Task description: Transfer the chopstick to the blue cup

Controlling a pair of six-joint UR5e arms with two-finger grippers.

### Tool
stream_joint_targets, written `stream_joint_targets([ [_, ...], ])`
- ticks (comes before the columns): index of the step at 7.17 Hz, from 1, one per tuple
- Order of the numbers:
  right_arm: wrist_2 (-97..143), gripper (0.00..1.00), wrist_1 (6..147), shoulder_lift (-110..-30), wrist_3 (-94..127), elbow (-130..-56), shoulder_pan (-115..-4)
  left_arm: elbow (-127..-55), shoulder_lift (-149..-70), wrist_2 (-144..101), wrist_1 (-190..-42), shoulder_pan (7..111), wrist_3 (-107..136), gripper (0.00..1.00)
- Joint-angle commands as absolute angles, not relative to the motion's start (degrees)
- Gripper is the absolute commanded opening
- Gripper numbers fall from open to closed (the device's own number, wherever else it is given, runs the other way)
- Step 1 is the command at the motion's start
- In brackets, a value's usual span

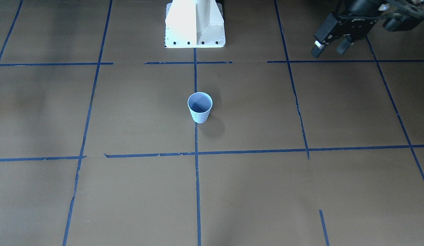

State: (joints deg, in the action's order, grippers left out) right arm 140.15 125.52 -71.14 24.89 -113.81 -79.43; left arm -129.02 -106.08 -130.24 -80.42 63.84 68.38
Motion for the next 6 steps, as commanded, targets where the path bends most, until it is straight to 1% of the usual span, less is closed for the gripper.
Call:
stream_joint_targets([
  [1,142.64,0.00,125.25,-60.60,46.14,-113.91,-68.77,-129.99,-98.82,-130.43,-80.42,69.58,57.71,1.00],
  [3,148.42,0.00,123.50,-55.49,60.83,-114.52,-62.34,-130.34,-94.76,-130.52,-80.42,73.02,51.09,1.00],
  [4,148.62,0.00,119.74,-54.76,69.35,-115.83,-58.23,-130.17,-93.27,-130.52,-80.42,74.69,47.50,1.00],
  [6,147.40,0.00,102.21,-54.67,88.15,-114.97,-48.57,-129.03,-89.67,-130.52,-79.64,77.60,41.59,1.00],
])
